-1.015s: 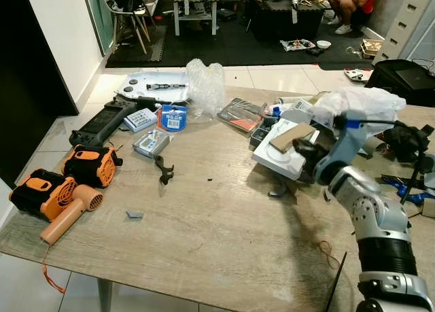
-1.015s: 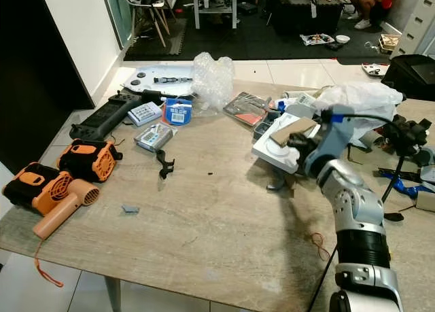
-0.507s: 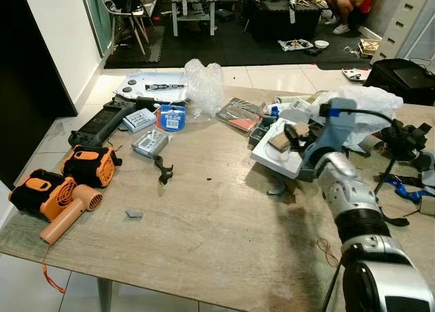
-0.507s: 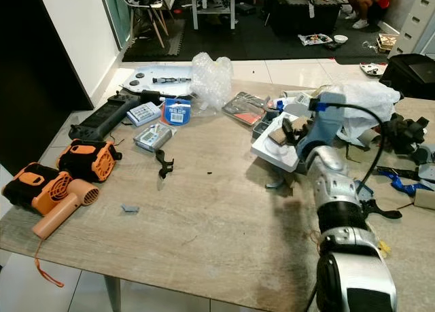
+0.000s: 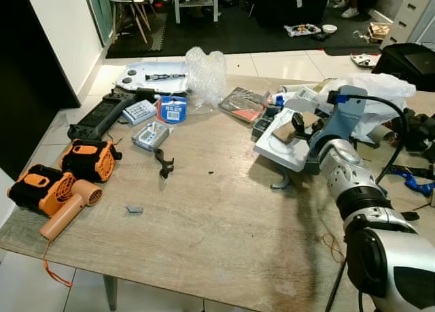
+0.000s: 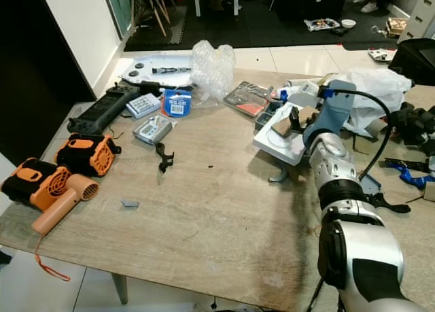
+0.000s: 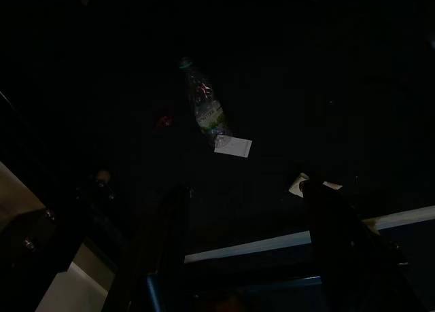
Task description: Picking trash to rubbish bin
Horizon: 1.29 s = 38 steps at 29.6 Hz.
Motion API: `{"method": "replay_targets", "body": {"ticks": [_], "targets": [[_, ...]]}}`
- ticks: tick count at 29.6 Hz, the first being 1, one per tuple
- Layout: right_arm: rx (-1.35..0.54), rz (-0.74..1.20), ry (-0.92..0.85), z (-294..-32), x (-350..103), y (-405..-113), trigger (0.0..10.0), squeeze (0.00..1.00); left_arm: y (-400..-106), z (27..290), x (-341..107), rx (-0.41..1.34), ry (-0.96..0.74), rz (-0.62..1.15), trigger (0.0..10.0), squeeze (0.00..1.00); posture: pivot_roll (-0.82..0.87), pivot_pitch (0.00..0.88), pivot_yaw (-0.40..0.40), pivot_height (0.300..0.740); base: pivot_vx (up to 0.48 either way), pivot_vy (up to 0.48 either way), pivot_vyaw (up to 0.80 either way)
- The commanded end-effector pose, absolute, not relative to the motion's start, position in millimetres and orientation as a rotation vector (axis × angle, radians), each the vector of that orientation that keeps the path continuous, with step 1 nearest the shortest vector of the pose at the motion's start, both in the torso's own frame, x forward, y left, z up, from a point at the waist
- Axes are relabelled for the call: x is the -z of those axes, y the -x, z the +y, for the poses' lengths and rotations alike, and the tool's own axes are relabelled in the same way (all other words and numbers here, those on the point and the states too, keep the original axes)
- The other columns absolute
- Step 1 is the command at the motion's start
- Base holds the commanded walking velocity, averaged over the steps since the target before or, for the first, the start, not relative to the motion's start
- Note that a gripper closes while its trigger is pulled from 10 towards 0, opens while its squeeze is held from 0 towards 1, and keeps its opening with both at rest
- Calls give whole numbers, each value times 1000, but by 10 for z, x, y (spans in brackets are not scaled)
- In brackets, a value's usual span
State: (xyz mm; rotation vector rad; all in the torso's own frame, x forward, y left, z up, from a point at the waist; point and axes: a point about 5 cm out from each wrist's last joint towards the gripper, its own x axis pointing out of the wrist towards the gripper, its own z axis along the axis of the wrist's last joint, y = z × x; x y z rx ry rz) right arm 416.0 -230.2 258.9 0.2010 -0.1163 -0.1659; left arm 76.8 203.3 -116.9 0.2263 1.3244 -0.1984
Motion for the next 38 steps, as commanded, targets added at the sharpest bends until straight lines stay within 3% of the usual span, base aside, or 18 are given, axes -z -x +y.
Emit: {"method": "replay_targets", "body": {"ticks": [1,6,16,17,33,38], "targets": [[186,-86,-254,-2335,-2559,-4160,10000,0,-590,2039,1197,205,-226,1368,10000,0,30,301,65,740,0,0,0],[185,-47,-295,-2315,-2502,-4165,10000,0,-587,2040,1197,207,-228,1364,10000,0,28,305,67,740,0,0,0],[62,34,-546,-2145,-2396,-4193,10000,0,-607,2036,1193,221,-239,1351,10000,0,17,300,68,740,0,0,0],[17,31,-614,-2108,-2420,-4200,0,0,-613,2034,1193,220,-238,1349,10000,0,17,297,65,740,0,0,0],[-150,-89,-836,-2096,-2596,-4193,0,0,-742,2023,1175,209,-229,1330,10000,0,2,241,57,740,0,0,0],[-308,-145,-882,-2082,-2528,-4130,0,0,-812,2014,1164,205,-227,1313,10000,0,-18,213,50,740,0,0,0]]}}
